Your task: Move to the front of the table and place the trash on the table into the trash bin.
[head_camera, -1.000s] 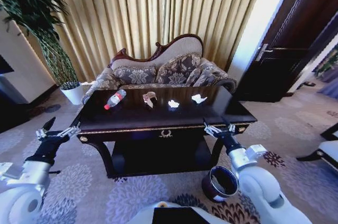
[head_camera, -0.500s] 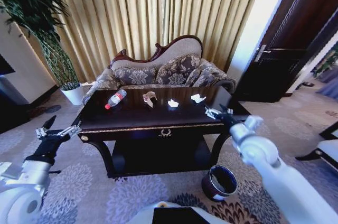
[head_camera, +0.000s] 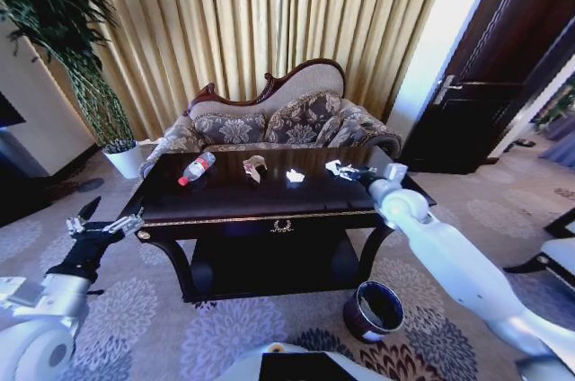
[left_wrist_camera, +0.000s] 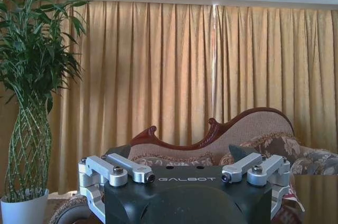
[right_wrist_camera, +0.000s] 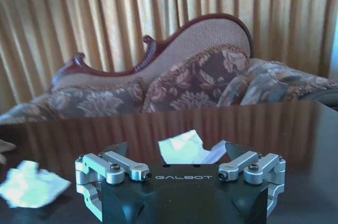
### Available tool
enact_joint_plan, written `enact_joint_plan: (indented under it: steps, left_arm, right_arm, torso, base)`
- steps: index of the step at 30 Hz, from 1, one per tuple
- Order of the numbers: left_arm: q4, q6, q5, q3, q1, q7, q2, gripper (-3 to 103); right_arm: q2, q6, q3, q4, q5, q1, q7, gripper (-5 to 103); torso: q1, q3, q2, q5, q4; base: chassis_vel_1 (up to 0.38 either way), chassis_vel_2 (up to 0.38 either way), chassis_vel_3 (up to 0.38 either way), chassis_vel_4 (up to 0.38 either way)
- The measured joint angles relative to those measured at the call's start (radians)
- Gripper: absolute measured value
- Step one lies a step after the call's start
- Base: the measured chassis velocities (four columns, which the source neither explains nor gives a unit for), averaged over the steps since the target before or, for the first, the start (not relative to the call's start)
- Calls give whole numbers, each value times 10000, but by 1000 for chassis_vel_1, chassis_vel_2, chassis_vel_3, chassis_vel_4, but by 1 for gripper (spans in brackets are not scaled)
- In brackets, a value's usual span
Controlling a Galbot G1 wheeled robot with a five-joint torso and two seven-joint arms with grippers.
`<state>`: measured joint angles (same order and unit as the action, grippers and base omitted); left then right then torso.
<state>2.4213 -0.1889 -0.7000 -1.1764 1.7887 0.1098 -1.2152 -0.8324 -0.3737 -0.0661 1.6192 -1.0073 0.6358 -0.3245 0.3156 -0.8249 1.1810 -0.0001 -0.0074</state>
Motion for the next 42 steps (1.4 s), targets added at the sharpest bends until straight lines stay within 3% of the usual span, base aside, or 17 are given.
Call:
enact_joint_plan:
  steps: [7,16,42]
  left_arm:
    - [87,0,-44,-29,23,3,-14,100]
    - [99,0,-76,54,-43,5,-23,100]
    - [85,52,-151,65,-73,67,24,100]
  right_arm:
    - [-457,-185,470,-1313,135,-884,-382,100]
    - [-528,-247,521,-2013,248,-1026,-407,100]
    - [-992,-203,765,-2478,496,-1402,-385,100]
  torso:
    - [1,-1,0,0,1]
    - [0,0,0,2,-3]
    - [0,1,2,0,-1]
  base:
    - [0,0,0,0]
    - [0,0,0,0]
    - [0,0,0,0]
